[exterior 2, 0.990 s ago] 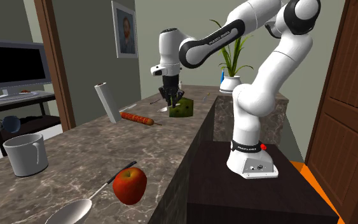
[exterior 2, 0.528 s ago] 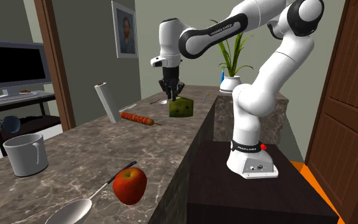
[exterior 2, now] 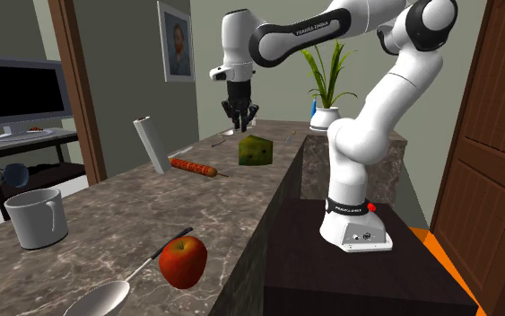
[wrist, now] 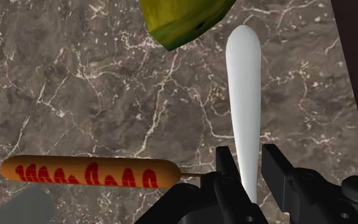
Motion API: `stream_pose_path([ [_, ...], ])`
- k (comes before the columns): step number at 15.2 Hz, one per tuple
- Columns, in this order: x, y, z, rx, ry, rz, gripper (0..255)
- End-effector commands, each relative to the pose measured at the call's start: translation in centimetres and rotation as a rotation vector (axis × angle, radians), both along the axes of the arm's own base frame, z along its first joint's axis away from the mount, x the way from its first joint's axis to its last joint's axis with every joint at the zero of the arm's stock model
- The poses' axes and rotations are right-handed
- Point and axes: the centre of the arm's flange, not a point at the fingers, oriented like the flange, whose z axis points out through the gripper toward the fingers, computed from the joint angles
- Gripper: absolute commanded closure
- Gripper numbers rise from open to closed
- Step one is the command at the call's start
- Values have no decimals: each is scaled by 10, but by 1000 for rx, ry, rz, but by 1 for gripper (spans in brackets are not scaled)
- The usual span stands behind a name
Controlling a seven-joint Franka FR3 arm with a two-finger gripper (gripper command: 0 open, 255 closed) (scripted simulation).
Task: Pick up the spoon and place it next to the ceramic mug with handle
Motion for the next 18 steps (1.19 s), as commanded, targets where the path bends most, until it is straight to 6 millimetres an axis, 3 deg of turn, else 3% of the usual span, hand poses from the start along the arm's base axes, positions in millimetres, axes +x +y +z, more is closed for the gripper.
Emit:
stream_pose_path([
  [1,14,14,3,0,1,0,255],
  [18,174,172,3,0,1,0,255],
])
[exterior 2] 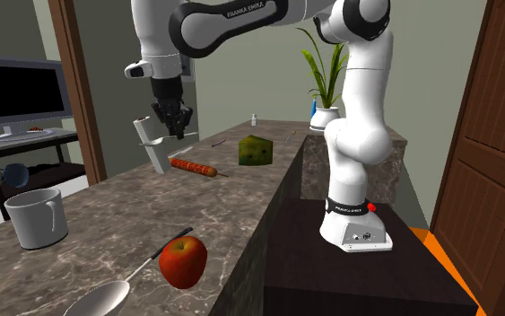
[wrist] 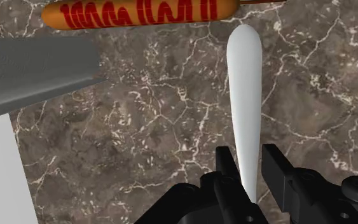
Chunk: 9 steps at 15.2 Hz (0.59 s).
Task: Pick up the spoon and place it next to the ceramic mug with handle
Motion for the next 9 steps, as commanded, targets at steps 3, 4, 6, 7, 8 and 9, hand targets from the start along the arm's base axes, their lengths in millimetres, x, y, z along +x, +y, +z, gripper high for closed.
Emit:
stream_pose_path([
  [3,40,37,-1,1,0,-1,255],
  [4,50,46,-1,1,0,-1,255],
  [6,68,65,-1,1,0,-1,255],
  [7,78,74,-1,1,0,-1,255],
  [8,87,83,-1,1,0,-1,255],
  [9,97,93,-1,1,0,-1,255],
])
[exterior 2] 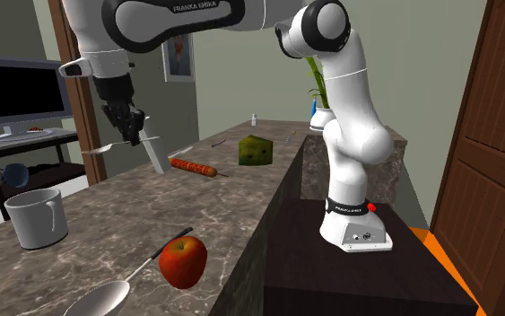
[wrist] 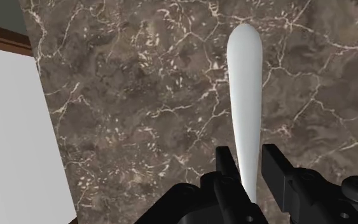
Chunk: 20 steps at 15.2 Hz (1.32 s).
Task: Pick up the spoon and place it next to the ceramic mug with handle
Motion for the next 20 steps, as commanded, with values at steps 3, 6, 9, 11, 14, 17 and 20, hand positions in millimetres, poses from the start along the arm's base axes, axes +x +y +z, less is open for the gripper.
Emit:
stream_pose_path([
  [3,36,39,-1,0,0,-1,255],
  [6,50,52,-6,0,0,-1,255],
  [9,50,52,-22,0,0,-1,255],
  [11,50,52,-33,0,0,-1,255],
  [14,50,52,-49,0,0,-1,255],
  [17,50,52,-64,0,0,-1,255],
  [20,50,52,-80,0,0,-1,255],
])
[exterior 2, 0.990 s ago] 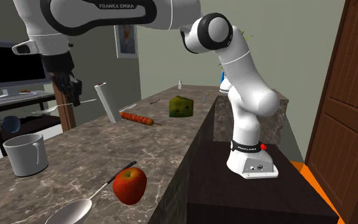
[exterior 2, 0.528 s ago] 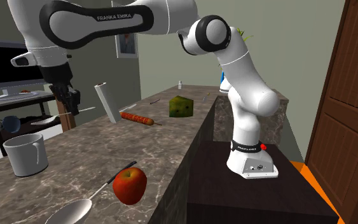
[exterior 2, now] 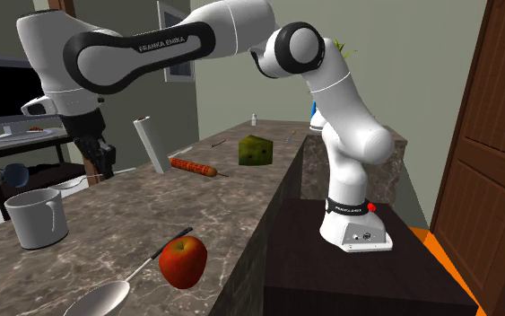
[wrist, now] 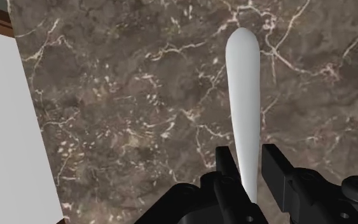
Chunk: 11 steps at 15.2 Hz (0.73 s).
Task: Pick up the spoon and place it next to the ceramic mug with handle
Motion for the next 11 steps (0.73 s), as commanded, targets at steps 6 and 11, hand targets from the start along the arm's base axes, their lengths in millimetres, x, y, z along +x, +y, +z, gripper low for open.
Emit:
stream_pose_path([
  [6,0,0,-37,0,0,0,255],
  [11,0,0,-63,0,0,0,255],
])
